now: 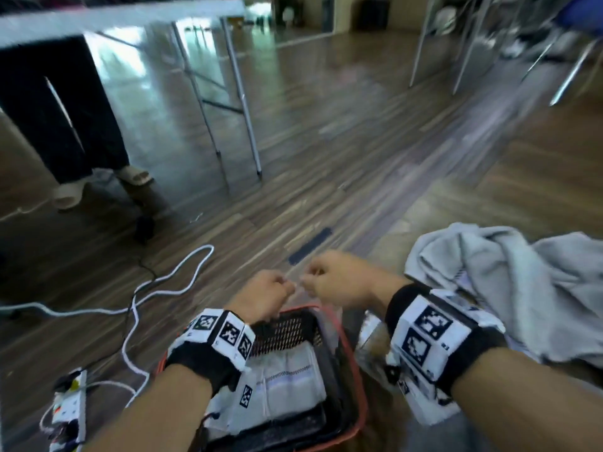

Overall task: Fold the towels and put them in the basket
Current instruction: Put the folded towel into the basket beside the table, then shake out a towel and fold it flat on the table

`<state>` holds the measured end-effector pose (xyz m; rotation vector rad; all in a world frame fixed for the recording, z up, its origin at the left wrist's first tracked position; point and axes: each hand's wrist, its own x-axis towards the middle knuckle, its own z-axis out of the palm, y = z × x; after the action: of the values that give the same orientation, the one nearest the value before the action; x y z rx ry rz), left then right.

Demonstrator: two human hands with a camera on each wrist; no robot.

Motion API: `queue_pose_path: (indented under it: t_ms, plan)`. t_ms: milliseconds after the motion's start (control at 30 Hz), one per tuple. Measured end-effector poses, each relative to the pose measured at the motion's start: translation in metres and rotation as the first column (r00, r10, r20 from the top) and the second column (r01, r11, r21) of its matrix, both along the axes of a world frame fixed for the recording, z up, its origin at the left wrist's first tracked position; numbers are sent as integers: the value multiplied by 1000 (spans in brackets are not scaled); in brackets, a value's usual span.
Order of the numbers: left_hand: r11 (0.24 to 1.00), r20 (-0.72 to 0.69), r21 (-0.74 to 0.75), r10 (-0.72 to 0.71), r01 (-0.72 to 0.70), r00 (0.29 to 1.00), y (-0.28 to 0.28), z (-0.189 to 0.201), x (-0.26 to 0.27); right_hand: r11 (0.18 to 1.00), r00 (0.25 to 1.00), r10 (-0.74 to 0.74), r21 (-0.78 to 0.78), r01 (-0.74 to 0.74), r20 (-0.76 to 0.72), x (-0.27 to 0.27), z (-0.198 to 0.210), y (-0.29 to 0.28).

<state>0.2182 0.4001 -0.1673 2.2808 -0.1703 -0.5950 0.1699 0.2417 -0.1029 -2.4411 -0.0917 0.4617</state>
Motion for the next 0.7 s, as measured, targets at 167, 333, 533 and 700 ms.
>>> queue_pose_path:
  t_ms: [167,333,533,700]
  plan:
    - [981,282,-106,-127,163,951,-71,108,-32,991,937,-118,-27,134,330,-53,116,-72]
    - [926,418,-167,-245,339,875,-160,190,-87,932,835,-322,-6,363,447,-146,171,-166]
    - [805,460,-42,-510,591,727,-273,199,-149,763,707,-589,-17,646,391,-252,136,-277]
    - [693,301,90,-704,716,643,-355,134,-190,532,513,-821,9,847,250,-320,57,-339]
